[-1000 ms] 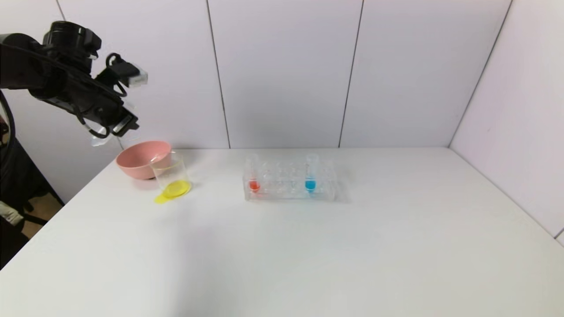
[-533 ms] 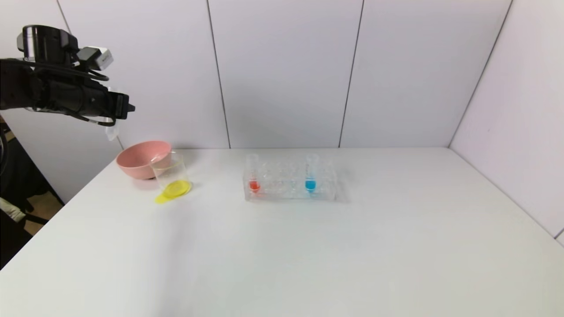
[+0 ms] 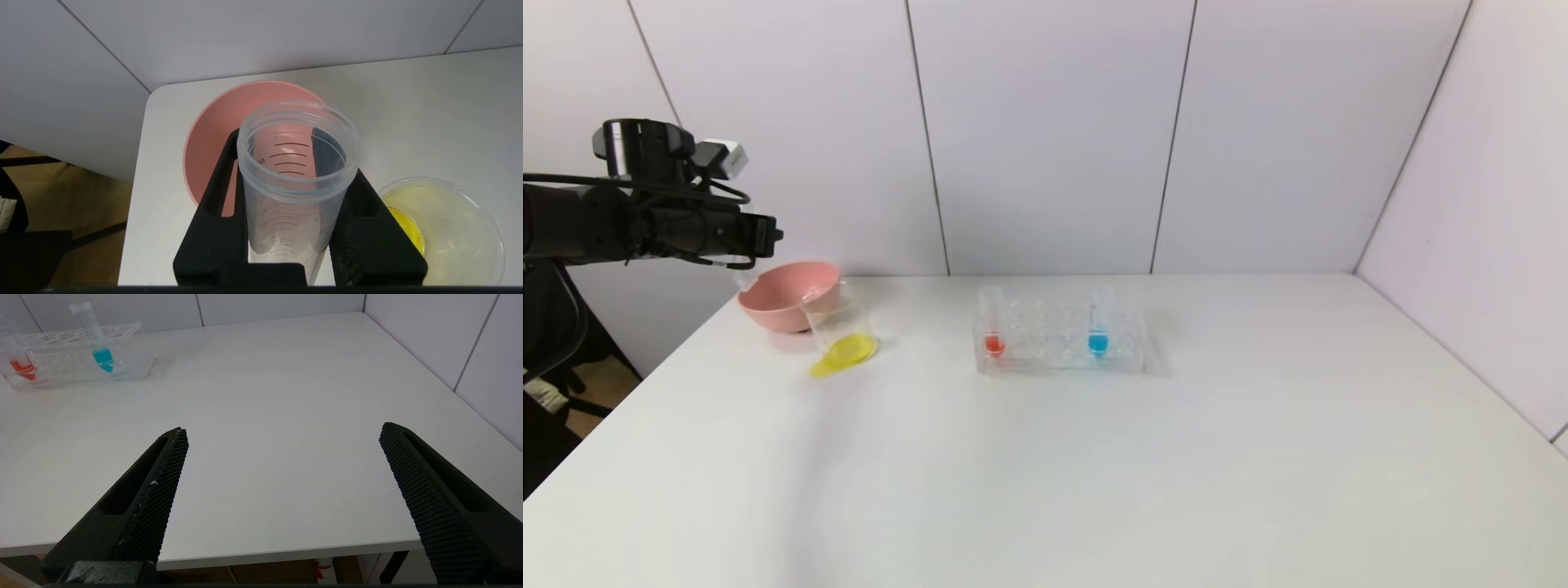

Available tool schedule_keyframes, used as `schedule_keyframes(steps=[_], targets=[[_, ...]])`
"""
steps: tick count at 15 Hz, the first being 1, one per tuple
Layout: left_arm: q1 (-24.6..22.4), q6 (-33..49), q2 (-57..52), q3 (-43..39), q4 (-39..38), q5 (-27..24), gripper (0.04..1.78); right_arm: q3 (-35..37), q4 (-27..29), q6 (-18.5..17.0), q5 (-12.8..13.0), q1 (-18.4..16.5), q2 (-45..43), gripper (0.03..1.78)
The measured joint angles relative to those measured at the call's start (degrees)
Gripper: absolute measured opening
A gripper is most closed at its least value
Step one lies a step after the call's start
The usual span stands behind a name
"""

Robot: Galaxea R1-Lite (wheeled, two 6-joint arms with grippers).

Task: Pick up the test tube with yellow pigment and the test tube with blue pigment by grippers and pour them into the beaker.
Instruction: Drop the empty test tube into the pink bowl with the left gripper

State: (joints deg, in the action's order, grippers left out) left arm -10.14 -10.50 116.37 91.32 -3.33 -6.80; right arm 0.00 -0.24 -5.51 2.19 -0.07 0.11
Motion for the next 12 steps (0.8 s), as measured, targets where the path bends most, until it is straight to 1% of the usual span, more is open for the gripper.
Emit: schedule_keyframes(steps=[7,10,12], targets=[[-1.12,0.02,1.99,-0.5,-0.2,0.06,0.54,0.0,0.0,0.0,0.0,0.02,0.0,1.71],[-1.16,0.02,3.96,0.24,-3.72,-0.3,0.54,0.0,0.02,0.02,0.0,0.02,0.0,1.71],[-1.16,0.05,5.42,0.57,-5.62,-1.54,0.54,0.0,0.0,0.02,-0.02,0.02,0.0,1.71]])
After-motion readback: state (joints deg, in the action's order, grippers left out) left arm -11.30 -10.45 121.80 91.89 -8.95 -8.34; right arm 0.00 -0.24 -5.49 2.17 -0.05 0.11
